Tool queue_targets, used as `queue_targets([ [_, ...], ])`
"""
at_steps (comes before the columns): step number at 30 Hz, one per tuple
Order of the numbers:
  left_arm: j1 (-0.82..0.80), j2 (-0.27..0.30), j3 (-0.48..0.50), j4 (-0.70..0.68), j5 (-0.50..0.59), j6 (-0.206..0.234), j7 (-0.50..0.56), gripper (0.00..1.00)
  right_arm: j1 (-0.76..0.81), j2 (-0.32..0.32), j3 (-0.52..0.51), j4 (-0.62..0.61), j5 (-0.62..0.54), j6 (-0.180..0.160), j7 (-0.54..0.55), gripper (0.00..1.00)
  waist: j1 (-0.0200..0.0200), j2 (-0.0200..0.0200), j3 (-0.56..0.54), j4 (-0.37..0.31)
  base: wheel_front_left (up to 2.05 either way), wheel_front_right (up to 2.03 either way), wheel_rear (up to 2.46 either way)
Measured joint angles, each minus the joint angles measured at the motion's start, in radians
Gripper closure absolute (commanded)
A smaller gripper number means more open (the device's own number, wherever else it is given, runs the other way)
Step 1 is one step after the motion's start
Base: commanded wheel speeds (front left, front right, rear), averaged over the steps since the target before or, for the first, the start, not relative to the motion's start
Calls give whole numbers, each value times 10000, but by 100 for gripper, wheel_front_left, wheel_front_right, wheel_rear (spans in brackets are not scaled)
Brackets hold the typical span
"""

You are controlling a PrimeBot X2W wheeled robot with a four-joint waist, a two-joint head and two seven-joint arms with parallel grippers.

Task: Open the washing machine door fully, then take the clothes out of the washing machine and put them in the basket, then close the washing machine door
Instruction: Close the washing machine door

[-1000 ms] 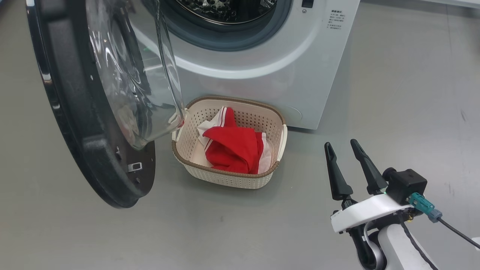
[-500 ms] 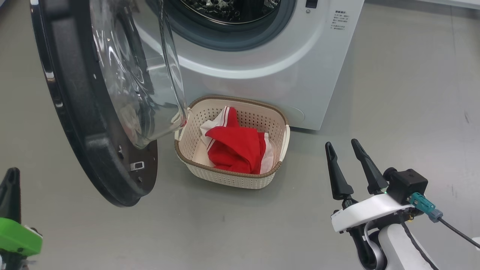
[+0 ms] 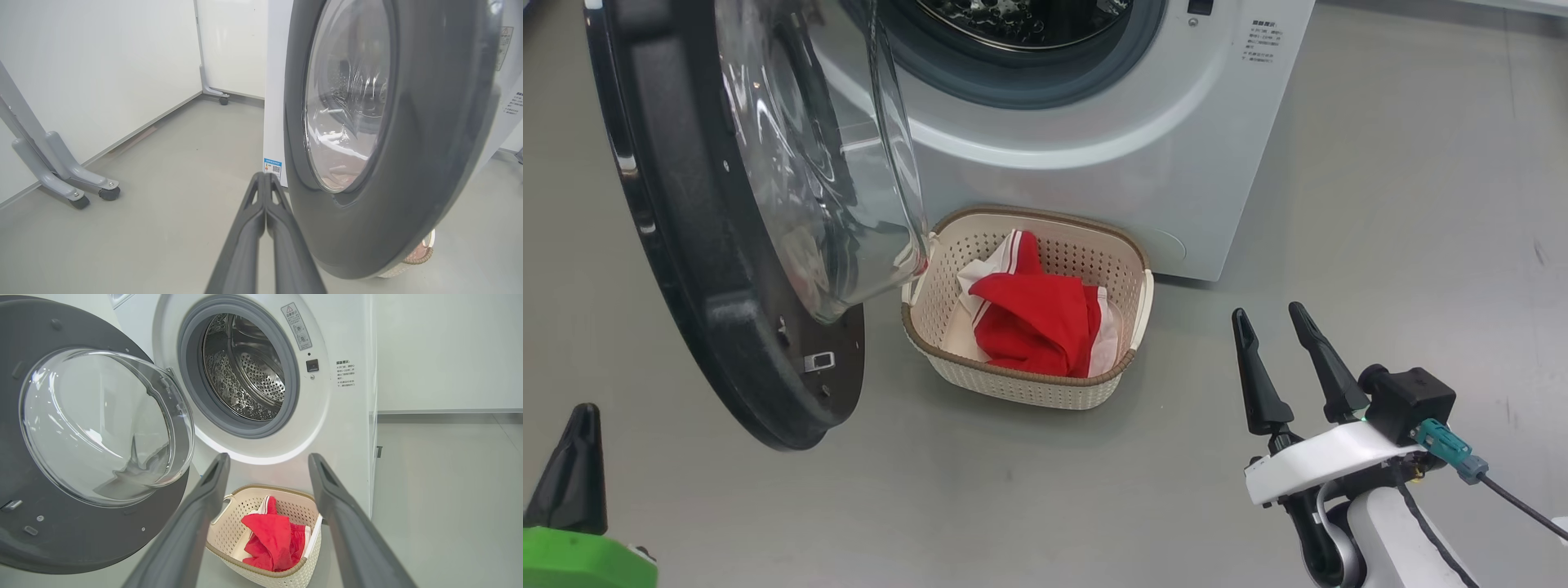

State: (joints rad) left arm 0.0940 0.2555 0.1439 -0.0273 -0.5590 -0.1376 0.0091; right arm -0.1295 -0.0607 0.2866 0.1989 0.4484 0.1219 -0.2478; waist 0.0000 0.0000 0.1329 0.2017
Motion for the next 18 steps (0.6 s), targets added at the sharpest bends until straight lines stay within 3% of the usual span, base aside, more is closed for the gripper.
queue_targets([
  [9, 136, 6, -399, 640, 184, 0, -1045, 100, 0, 12, -8, 0, 0, 0, 0, 0, 0, 0, 29, -24, 0, 0, 0],
  [10, 136, 6, -410, 715, 228, 0, -1164, 80, 0, 12, -8, 0, 0, 0, 0, 0, 0, 0, 31, -28, 0, 0, 0],
  [11, 136, 6, -397, 792, 265, 0, -1296, 28, 0, 12, -8, 0, 0, 0, 0, 0, 0, 0, 32, -31, 0, 0, 0],
  [12, 136, 6, -385, 849, 286, 0, -1415, 0, 0, 12, -8, 0, 0, 0, 0, 0, 0, 0, 32, -35, 0, 0, 0],
  [18, 134, 6, -445, 1221, 326, 0, -1893, 0, 0, 15, -12, 0, 0, 0, 0, 0, 0, 0, 17, -54, 0, 0, 0],
])
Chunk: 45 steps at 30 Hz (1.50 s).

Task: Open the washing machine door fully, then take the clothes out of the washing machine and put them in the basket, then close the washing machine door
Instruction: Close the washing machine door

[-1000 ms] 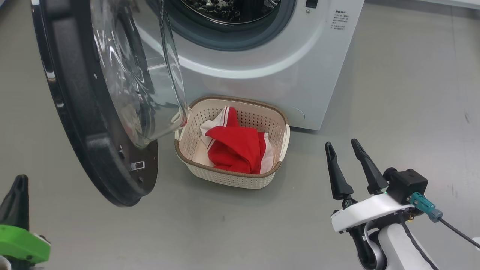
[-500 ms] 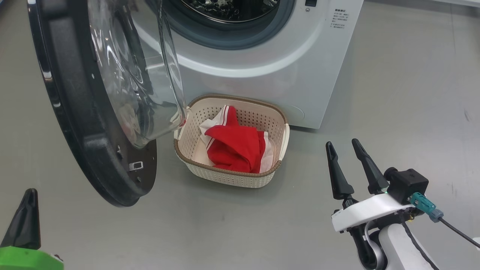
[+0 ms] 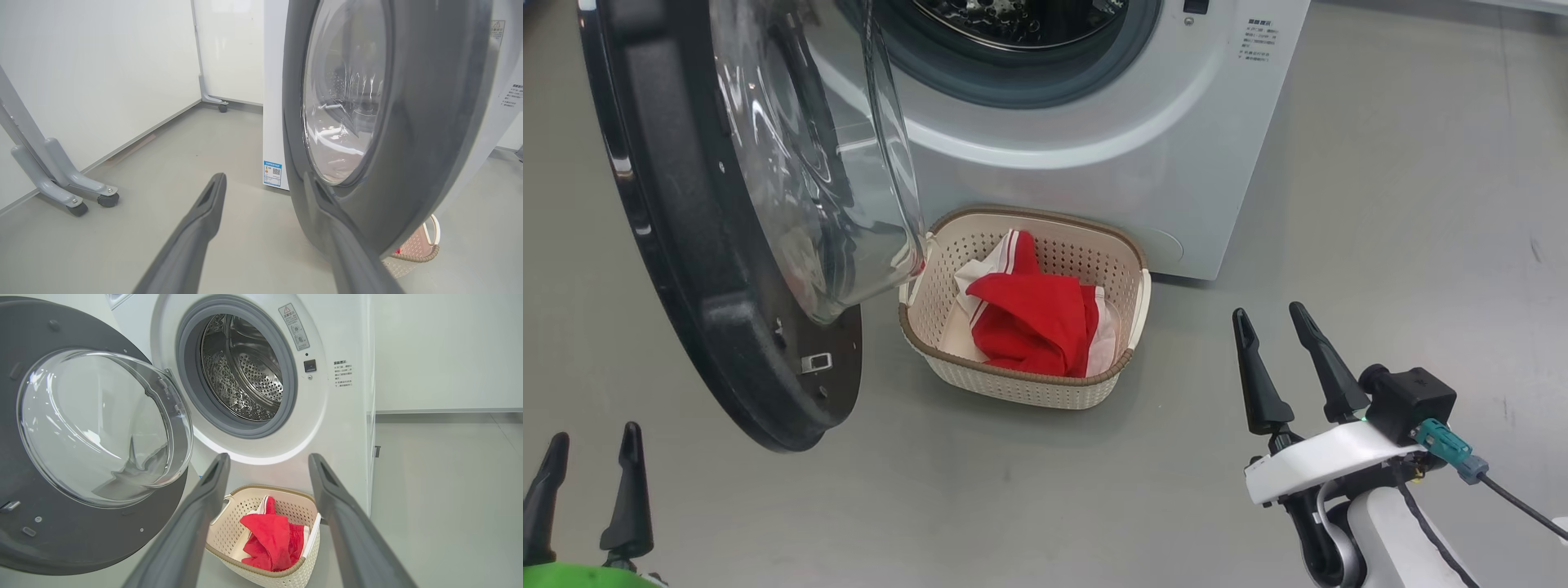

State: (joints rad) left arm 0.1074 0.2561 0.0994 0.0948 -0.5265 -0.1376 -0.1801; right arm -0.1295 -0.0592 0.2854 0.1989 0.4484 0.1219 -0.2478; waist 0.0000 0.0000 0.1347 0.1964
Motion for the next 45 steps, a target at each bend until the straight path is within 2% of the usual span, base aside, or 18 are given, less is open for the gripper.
queue_targets([
  [16, -31, 4, -161, 640, 31, 0, -499, 0, 1, 17, -23, 0, 0, 0, 0, 0, 0, 0, -55, 19, 0, 0, 0],
  [44, -227, 142, -336, 1174, 31, 0, -679, 0, 102, 25, -38, -27, 0, 2, 0, 0, 0, 0, -14, 63, 0, 0, 0],
  [45, -244, 153, -362, 1174, 31, 0, -679, 9, 102, 27, -38, -31, 0, 2, 0, 0, 0, 0, -9, 61, 0, 0, 0],
])
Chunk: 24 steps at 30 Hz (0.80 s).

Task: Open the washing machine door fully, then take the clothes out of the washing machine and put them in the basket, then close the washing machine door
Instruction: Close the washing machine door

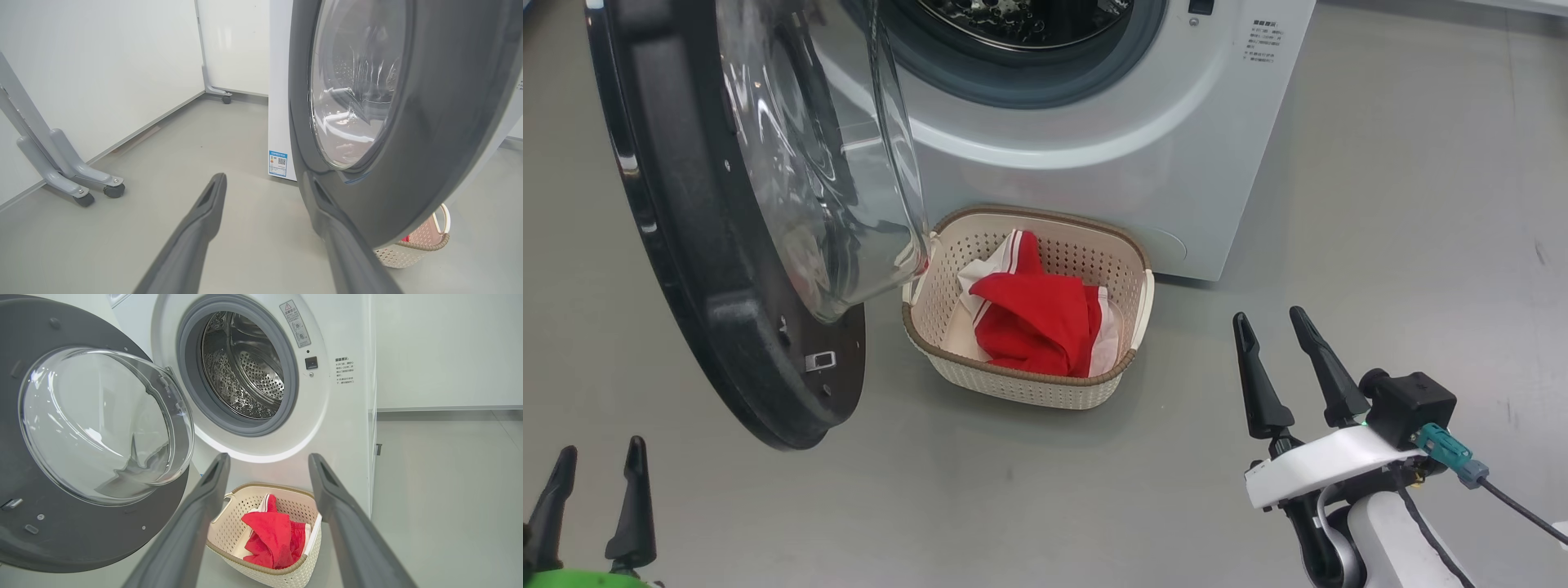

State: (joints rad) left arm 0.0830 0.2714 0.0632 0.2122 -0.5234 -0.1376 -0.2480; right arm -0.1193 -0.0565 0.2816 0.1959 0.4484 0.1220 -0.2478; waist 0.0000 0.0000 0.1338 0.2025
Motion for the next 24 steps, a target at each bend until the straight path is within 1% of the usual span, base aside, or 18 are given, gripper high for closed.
queue_targets([
  [1, -18, 12, -23, 0, 0, 0, 0, 67, 0, 0, 0, -2, 0, 0, 0, 0, 0, 0, 4, -2, 0, 0, 0],
  [2, -28, 27, -54, 0, -2, 0, 0, 100, 0, 0, 2, -4, 0, -2, 0, 0, 0, 0, 9, -4, 0, 0, 0],
  [14, -67, 272, -207, 38, -75, 0, -6, 100, 0, 4, 50, -4, 0, 0, 0, 0, 0, 0, 21, -64, 0, 0, 0],
  [17, -183, 270, -238, -6, -393, 0, -8, 100, 0, 4, 61, -4, 0, 0, 0, 0, 0, 0, 25, -81, 0, 0, 0],
  [20, -342, 190, -274, -82, -1026, 0, 19, 100, 1, 4, 88, 4, 0, 0, 0, 0, 0, 0, 35, -93, 0, 0, 0],
  [24, -581, 94, -153, -222, -1898, 0, 330, 100, 2, 6, 100, 10, 0, 0, 0, 0, 0, 0, 54, -100, 0, 0, 0],
])
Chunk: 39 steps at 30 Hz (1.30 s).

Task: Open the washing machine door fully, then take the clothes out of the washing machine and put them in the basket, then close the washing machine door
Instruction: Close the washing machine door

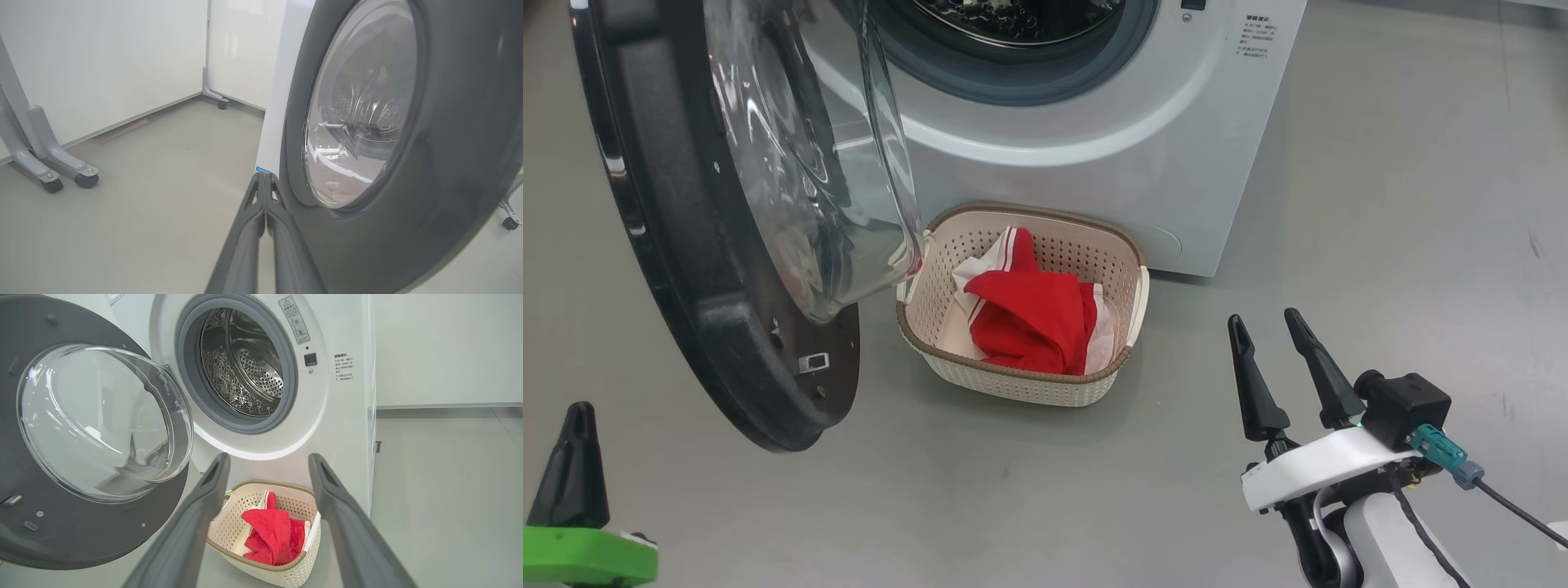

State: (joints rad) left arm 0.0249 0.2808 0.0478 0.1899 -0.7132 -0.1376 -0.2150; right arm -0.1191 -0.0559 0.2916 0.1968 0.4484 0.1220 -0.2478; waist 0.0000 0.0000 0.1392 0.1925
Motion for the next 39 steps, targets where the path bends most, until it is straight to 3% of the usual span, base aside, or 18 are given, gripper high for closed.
queue_targets([
  [5, -291, -25, 157, -161, -1164, 0, 681, 100, -1, 0, -4, -2, 0, 0, 0, 0, 0, 0, 46, -8, 0, 0, 0],
  [15, -1054, -1258, 1699, -305, -6167, 4, 2821, 100, -3, 0, -23, -12, 0, 0, 0, 0, 0, 0, 180, -24, 0, 0, 0],
  [19, -1633, -1582, 2178, -479, -8218, 389, 3910, 100, -4, 2, -65, -10, 0, 0, 0, 0, 0, 0, 234, -32, 0, 0, 0],
  [23, -2088, -2033, 2677, -690, -10203, 1214, 4903, 100, -5, 2, -84, -10, 0, 0, 0, 0, 0, 0, 267, -25, 0, 0, 0],
  [28, -2348, -2019, 3108, -957, -11488, 2297, 5812, 100, -6, 2, -82, -10, 0, 0, 0, 0, 0, 0, 312, -19, 0, 0, 0],
  [30, -2406, -1944, 3202, -1078, -11647, 2531, 6032, 100, -7, 2, -82, -10, 0, 0, 0, 0, 0, 0, 336, -21, 0, 0, 0],
  [39, -2386, -1689, 2957, -1570, -12554, 2571, 7258, 100, -43, 4, -65, -13, 0, 0, 0, 0, 0, 0, 490, -79, 0, 0, 0],
])
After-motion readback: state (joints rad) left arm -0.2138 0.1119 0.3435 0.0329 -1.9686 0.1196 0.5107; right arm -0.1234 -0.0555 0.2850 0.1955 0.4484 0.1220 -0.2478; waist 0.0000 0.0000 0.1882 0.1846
